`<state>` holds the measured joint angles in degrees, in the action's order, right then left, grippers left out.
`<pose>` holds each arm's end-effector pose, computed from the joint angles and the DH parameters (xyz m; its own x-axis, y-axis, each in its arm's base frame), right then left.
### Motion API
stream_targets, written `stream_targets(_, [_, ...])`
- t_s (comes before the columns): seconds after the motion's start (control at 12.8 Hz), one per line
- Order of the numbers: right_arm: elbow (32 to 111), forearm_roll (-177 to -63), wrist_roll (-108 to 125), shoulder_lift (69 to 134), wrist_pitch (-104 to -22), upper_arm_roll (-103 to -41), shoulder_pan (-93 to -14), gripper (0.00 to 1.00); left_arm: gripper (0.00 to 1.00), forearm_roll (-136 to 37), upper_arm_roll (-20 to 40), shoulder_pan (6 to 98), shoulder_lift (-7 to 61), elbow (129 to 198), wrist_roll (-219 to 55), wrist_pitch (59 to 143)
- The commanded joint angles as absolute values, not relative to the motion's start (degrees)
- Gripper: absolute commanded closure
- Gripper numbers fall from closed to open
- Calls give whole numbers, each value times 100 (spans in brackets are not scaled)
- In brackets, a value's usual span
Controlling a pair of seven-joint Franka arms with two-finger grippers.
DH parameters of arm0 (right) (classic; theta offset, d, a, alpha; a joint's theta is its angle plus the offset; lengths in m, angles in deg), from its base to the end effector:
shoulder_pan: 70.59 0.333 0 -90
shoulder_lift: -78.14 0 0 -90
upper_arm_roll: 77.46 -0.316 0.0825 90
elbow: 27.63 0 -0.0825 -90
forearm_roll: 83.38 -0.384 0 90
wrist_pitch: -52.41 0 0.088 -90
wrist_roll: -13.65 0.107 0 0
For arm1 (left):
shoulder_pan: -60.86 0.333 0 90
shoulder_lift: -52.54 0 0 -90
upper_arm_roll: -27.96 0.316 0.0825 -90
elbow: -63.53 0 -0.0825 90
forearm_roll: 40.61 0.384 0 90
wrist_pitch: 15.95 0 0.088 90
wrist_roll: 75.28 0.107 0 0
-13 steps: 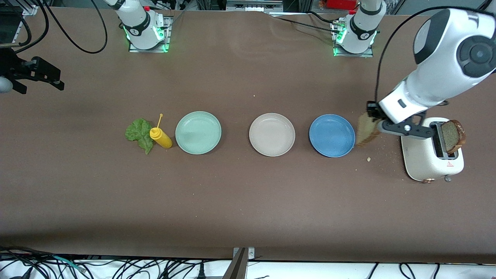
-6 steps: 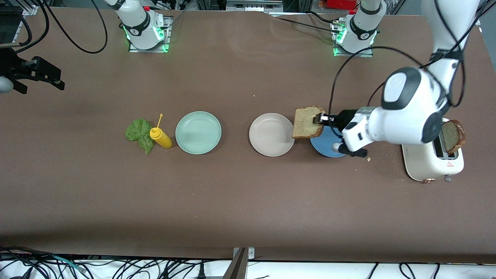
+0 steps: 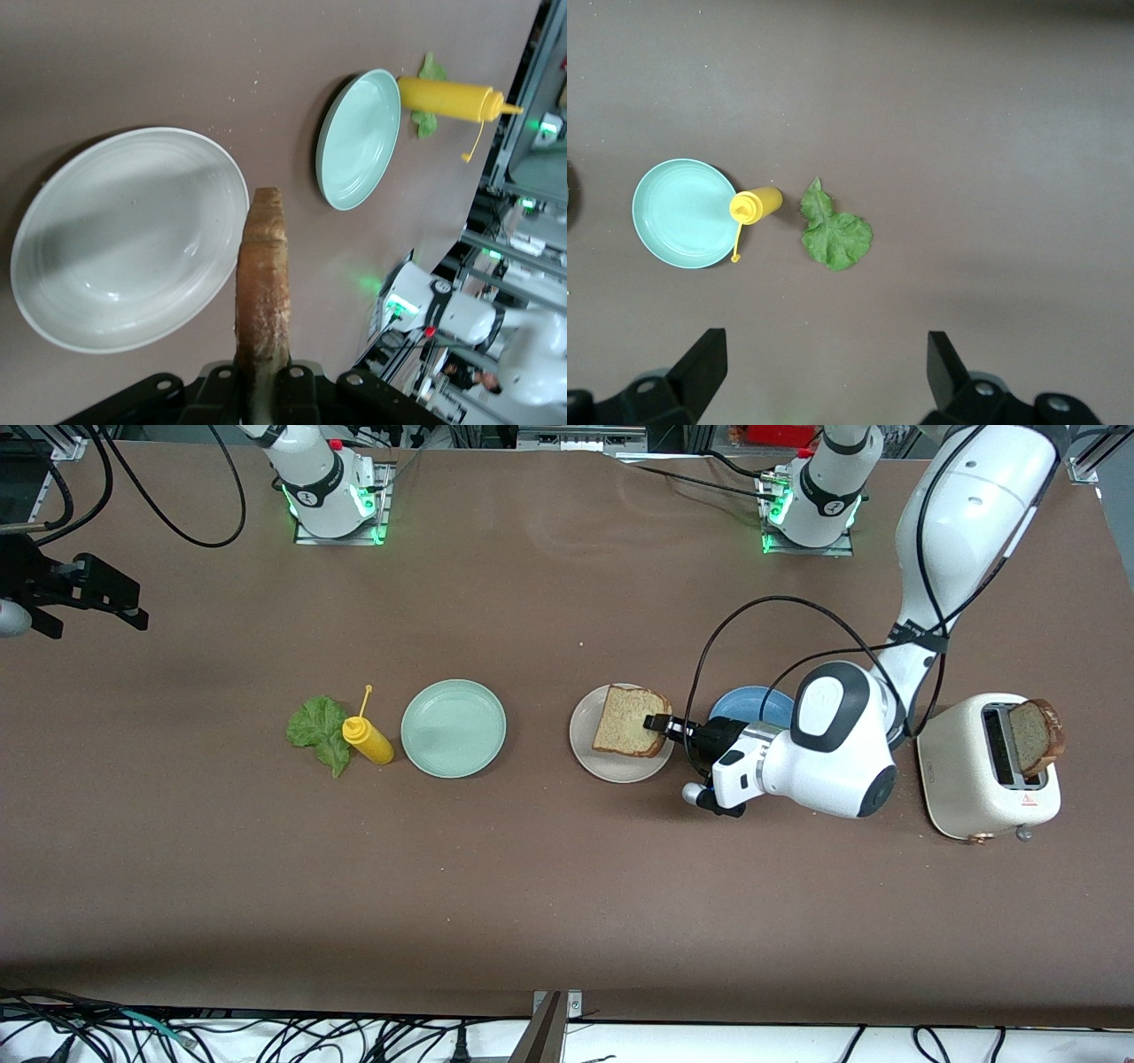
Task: Make sandwich in beige plate with both arms
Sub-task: 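Lower the bread onto the beige plate and open the left gripper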
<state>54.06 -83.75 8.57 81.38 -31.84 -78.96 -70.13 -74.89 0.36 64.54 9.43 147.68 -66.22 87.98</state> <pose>0.5618 0.0195 0.6519 0.9923 0.1232 -0.0111 0.1231 -0.9924 -0.0089 0.6339 -0.2669 0.2782 0.8855 -0.3689 -0.2827 -0.0283 -0.6500 0.7594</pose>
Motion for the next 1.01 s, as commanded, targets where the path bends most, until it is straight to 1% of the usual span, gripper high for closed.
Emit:
stream_targets(0.0, [5332,-8487,794,8131,-3074,-7913,-7050,0,100,-7691,54,6533,842,14869,-5808,8811])
stream_targets(0.08, [5332,-8487,785,8131,-3074,-7913,-7067,0,100,-7699,54,6534,833,15035,-5536,8899])
stream_targets(0.23, [5332,-8487,785,8131,-3074,-7913,-7050,0,100,-7743,54,6543,842,15518,-5069,9582])
stream_targets(0.39, [5332,-8487,794,8131,-3074,-7913,-7050,0,100,-8189,54,6464,833,15896,-4727,10101])
stream_targets(0.47, [5332,-8487,794,8131,-3074,-7913,-7067,0,100,-8313,54,6464,833,16029,-4507,10234])
stream_targets(0.7, [5332,-8487,794,8131,-3074,-7913,-7067,0,100,-8499,54,6499,833,16214,-4259,10253])
stream_targets(0.78, [5332,-8487,794,8131,-3074,-7913,-7050,0,73,-8508,54,6499,825,16223,-4259,10253])
stream_targets(0.86, [5332,-8487,794,8131,-3074,-7913,-7067,0,1,-8517,54,6499,833,16223,-4259,10262])
stream_targets(0.94, [5332,-8478,794,8131,-3074,-7904,-7067,0,0,-8517,54,6525,842,16223,-4259,10271])
